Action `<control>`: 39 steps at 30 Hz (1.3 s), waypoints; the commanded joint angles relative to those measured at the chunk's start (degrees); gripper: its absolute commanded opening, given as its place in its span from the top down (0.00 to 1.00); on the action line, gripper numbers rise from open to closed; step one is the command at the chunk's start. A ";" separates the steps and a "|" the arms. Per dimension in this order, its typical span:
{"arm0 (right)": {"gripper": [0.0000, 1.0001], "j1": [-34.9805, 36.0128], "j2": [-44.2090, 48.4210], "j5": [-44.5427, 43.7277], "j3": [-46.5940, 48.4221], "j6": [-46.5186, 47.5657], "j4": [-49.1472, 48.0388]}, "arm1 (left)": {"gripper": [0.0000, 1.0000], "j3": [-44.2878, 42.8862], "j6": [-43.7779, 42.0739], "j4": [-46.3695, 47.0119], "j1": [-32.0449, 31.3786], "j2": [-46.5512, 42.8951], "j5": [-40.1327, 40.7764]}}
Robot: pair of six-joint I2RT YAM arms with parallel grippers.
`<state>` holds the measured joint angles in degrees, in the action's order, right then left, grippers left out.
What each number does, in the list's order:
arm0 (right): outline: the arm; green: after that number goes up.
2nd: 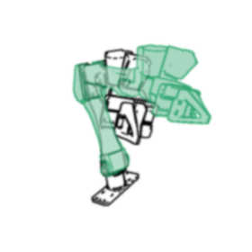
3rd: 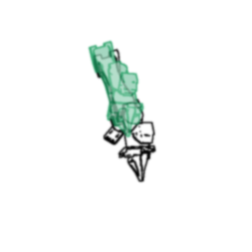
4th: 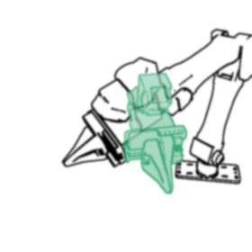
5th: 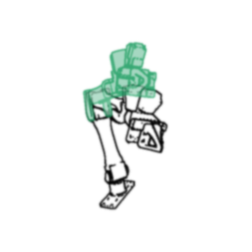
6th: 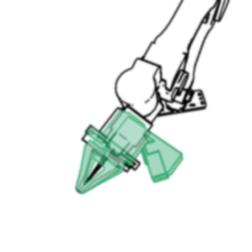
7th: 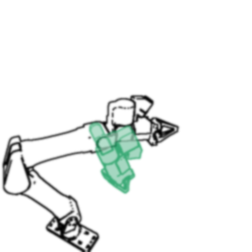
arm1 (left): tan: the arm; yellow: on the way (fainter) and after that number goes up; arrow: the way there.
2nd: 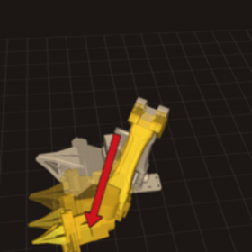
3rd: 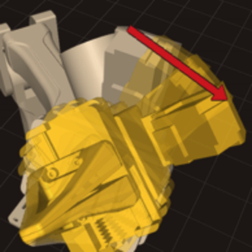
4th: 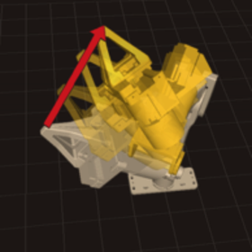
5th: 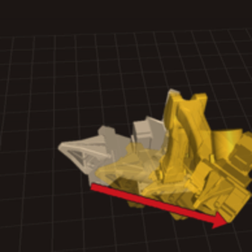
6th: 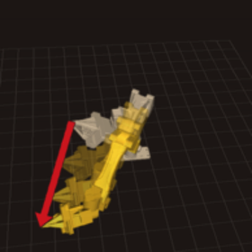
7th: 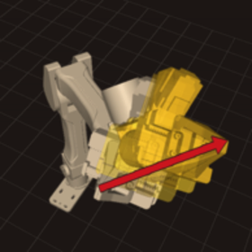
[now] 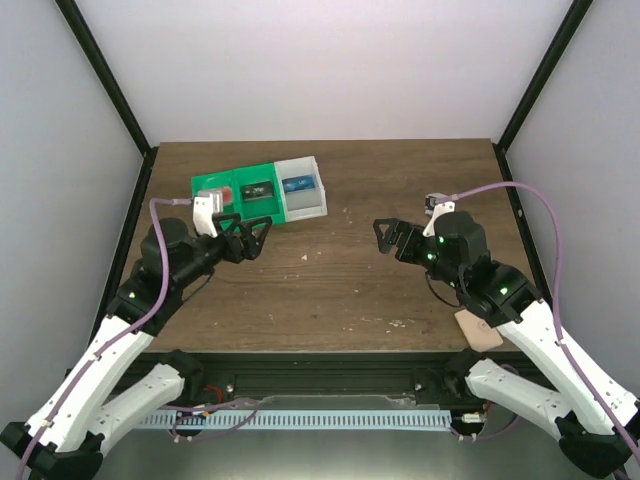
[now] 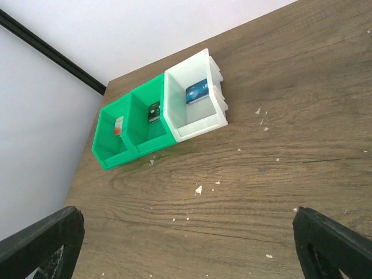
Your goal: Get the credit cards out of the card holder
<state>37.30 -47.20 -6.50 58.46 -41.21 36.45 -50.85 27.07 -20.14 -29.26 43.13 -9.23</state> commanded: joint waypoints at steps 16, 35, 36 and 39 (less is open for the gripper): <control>0.08 -0.69 -6.06 -7.93 -6.68 -21.75 10.67 | 0.00 7.65 -2.31 1.66 -0.27 3.15 3.96; 0.49 -28.42 -10.15 -11.19 -17.58 -36.50 25.91 | 0.01 7.27 -6.68 0.00 -0.28 6.14 2.87; 0.48 -29.77 -9.98 -11.34 -18.33 -37.69 26.25 | 0.01 7.15 -6.80 -0.03 -0.21 6.36 3.09; 0.48 -34.01 -8.81 -13.71 -20.94 -41.83 26.99 | 0.00 6.62 -6.62 -0.61 -0.27 7.01 4.08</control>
<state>7.64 -57.67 -16.43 39.53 -75.61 60.10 -43.00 21.74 -20.71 -29.30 49.67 -5.80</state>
